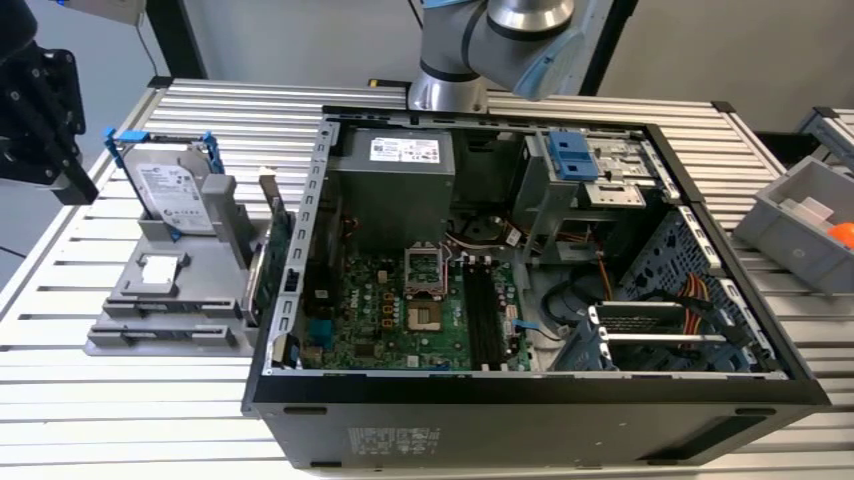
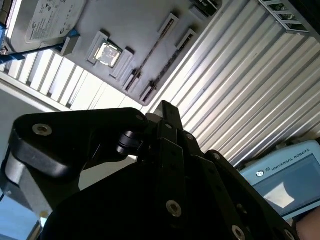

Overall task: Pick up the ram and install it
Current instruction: 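Pick up the ram and move it above insertion slot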

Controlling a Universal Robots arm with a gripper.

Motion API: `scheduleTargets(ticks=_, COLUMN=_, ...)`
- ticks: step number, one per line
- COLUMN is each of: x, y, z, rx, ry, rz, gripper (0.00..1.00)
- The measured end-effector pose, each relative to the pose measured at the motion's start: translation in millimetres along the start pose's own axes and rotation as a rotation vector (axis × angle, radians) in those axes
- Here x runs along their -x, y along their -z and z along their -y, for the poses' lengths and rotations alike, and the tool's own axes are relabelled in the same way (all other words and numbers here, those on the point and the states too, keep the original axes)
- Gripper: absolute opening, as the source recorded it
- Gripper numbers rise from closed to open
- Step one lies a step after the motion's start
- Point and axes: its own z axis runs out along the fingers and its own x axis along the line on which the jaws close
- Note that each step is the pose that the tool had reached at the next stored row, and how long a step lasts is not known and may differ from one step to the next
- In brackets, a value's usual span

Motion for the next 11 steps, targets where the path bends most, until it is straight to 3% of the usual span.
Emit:
scheduleTargets(ticks=7, x=0.0, y=0.0, z=0.0, rx=0.0, ry=0.0, rz=-0.0001, gripper=0.0)
scheduleTargets(ticks=8, x=0.0, y=0.0, z=0.0, rx=0.0, ry=0.0, rz=-0.0001, gripper=1.0)
scheduleTargets(ticks=11, x=0.0, y=0.0, z=0.0, rx=0.0, ry=0.0, rz=-0.0002, gripper=1.0)
